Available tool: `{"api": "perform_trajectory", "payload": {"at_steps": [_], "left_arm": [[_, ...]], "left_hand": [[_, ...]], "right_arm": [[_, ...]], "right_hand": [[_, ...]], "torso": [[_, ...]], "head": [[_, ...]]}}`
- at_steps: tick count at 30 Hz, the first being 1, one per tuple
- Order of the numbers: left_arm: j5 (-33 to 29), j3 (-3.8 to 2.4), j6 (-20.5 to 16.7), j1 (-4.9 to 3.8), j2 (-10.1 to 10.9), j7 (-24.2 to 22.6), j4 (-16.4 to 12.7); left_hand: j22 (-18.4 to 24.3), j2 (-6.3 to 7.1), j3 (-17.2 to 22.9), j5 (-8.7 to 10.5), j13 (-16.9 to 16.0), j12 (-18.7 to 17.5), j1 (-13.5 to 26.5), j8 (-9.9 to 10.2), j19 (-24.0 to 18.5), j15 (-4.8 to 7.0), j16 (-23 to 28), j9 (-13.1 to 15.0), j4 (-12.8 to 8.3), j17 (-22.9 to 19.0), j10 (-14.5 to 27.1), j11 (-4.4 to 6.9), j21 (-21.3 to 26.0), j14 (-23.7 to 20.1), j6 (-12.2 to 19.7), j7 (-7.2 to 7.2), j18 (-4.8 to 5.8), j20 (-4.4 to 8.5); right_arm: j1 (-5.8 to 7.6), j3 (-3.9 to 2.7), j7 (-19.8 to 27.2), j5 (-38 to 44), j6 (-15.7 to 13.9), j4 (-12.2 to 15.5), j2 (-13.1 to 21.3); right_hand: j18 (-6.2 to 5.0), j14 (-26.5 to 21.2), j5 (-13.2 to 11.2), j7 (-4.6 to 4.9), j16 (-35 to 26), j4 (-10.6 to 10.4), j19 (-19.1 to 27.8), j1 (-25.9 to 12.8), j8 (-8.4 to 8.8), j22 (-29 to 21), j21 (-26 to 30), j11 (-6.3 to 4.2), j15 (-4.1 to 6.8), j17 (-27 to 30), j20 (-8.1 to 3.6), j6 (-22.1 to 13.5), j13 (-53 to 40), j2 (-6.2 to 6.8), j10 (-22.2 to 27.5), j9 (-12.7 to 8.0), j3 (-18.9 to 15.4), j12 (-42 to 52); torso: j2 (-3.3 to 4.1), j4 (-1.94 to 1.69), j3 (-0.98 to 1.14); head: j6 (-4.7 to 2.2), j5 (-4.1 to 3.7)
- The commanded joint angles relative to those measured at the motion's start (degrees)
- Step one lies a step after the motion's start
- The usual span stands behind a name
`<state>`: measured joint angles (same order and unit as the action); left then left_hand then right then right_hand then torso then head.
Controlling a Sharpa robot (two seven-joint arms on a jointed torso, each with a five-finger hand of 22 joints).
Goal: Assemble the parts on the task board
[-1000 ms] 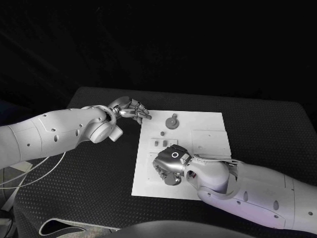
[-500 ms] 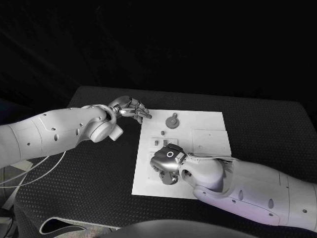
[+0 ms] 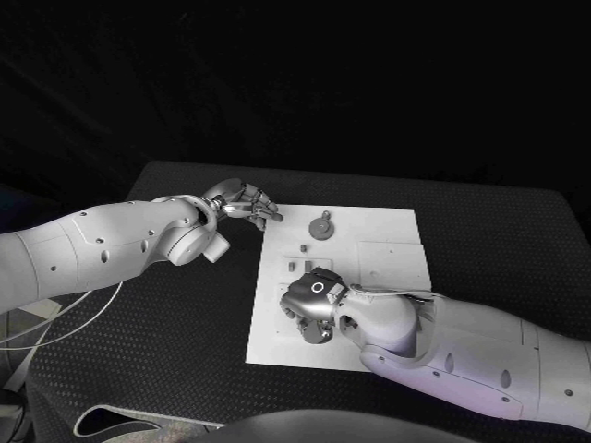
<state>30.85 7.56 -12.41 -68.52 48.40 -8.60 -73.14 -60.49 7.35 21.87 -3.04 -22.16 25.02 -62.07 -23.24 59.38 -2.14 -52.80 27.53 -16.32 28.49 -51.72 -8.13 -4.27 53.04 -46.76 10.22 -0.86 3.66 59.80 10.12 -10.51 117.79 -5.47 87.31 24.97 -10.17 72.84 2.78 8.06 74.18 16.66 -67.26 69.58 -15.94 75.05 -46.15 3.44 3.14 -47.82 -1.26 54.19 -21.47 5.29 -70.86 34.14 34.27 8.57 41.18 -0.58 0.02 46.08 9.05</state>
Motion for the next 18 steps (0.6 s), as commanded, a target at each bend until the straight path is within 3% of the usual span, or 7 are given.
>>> {"api": "perform_trajectory", "payload": {"at_steps": [1,4,9,18], "left_arm": [[0.11,-0.05,0.19,-0.07,-0.01,-0.26,-0.16],[0.11,-0.05,0.17,-0.07,-0.03,-0.26,-0.13],[0.11,-0.04,0.12,-0.07,0.01,-0.23,-0.10],[0.11,-0.04,0.06,-0.07,-0.08,-0.30,0.18]], "left_hand": [[-0.09,0.00,0.39,0.18,0.03,0.32,0.64,0.31,0.21,0.15,0.34,-0.10,0.09,0.10,0.32,0.26,0.04,0.44,0.31,0.07,-0.01,0.01],[-0.09,0.01,0.39,0.18,0.03,0.32,0.63,0.32,0.21,0.15,0.35,-0.10,0.08,0.11,0.33,0.26,0.05,0.43,0.32,0.07,-0.01,0.01],[-0.09,0.01,0.40,0.18,0.03,0.32,0.62,0.32,0.20,0.15,0.36,-0.11,0.06,0.12,0.35,0.26,0.05,0.43,0.33,0.07,-0.01,0.01],[-0.09,0.04,0.43,0.18,0.03,0.34,0.59,0.30,0.18,0.15,0.39,-0.12,0.02,0.14,0.36,0.26,0.07,0.41,0.30,0.06,-0.01,0.01]], "right_arm": [[-0.30,0.32,1.35,-1.76,-0.84,-0.04,0.17],[-0.26,0.32,1.40,-2.34,-1.93,0.03,0.39],[-0.21,0.31,1.56,-2.81,-3.55,0.31,0.82],[-0.06,0.26,1.83,-3.35,-7.14,1.53,2.12]], "right_hand": [[-4.83,0.02,0.07,1.03,-0.42,-0.18,0.24,-2.39,1.09,0.42,0.42,0.94,-1.16,0.13,0.38,-2.00,0.77,3.08,2.46,-0.44,-0.48,-1.34],[-4.83,-0.06,0.06,1.68,-0.43,-0.38,0.20,-3.68,1.96,0.30,0.63,1.89,-2.05,0.18,0.52,-3.48,1.43,4.39,4.43,-0.88,-0.31,-2.56],[-4.83,-0.16,0.08,1.46,-0.36,-0.85,-0.03,-5.23,3.14,0.14,0.86,3.03,-3.13,0.26,0.56,-5.75,2.54,6.09,7.08,-1.56,0.37,-4.17],[-4.83,-0.07,0.09,1.77,-0.16,-1.28,-0.33,-5.75,3.30,0.11,0.89,3.13,-3.25,0.30,0.46,-6.30,2.85,6.84,7.06,-1.77,1.02,-4.10]], "torso": [[0.02,0.06,0.03],[0.03,0.07,0.05],[0.03,0.04,0.07],[0.04,-0.02,0.08]], "head": [[-0.04,0.01],[-0.06,-0.01],[-0.13,-0.10],[-0.24,-0.22]]}}
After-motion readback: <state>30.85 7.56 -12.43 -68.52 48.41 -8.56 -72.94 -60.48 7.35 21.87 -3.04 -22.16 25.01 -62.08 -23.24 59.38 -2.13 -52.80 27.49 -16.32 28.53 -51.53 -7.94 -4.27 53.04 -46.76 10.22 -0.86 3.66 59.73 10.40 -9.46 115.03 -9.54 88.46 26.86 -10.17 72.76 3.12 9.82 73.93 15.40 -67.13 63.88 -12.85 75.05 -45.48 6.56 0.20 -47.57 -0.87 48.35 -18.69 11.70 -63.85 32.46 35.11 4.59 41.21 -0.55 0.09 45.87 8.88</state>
